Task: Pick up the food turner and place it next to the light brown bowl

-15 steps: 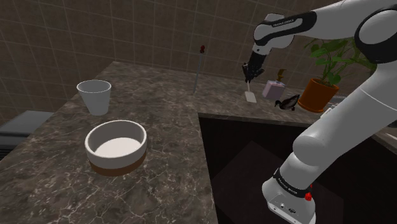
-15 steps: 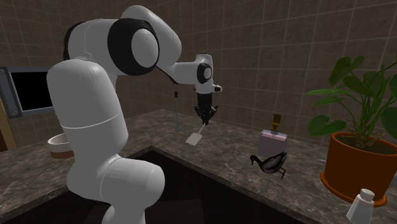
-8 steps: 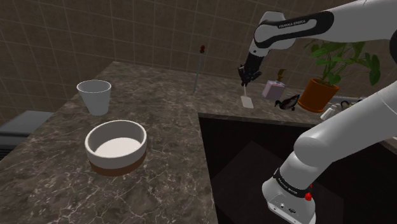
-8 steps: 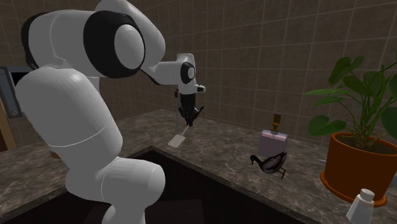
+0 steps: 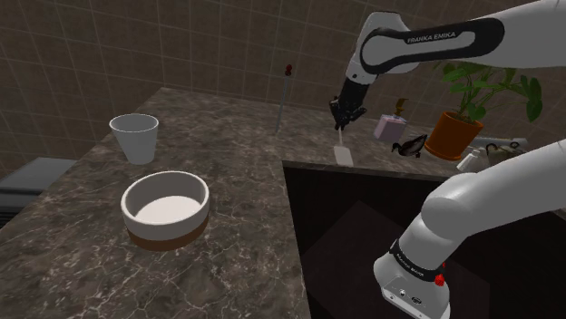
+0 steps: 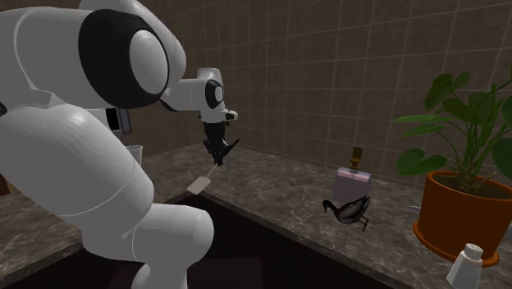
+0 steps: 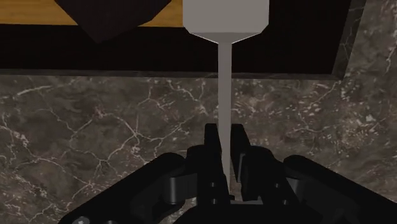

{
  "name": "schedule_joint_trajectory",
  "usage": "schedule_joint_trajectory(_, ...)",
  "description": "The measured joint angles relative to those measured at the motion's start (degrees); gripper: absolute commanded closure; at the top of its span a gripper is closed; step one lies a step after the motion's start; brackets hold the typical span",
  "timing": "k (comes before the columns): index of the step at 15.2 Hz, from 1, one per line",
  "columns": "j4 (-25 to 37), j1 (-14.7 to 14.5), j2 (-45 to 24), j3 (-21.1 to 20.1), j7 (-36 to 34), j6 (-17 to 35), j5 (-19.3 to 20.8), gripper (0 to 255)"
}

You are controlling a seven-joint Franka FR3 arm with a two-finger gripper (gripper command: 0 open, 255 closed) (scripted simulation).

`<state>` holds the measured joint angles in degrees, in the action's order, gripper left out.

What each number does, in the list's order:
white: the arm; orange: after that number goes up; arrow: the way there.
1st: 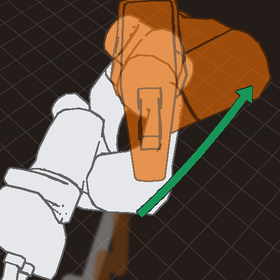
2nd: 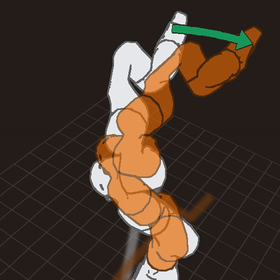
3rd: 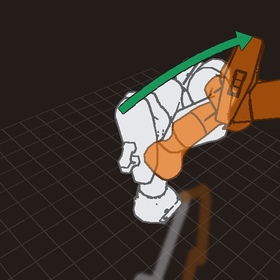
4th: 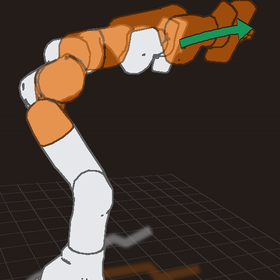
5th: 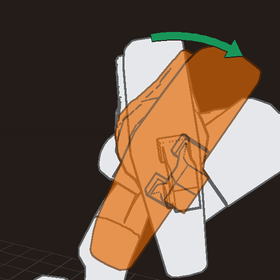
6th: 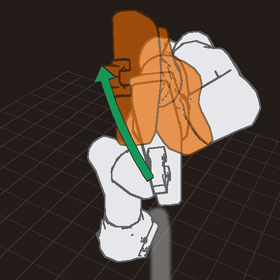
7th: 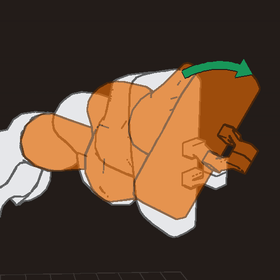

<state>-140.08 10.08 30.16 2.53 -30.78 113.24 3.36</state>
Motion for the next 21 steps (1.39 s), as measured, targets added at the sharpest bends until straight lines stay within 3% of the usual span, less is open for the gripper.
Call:
schedule_joint_trajectory(13,-4.3,-8.5,7.9,-14.9,-17.9,-3.8,-8.3,255)
schedule_joint_trajectory(21,-1.6,-13.0,5.7,-24.6,-29.2,-3.9,-13.2,255)
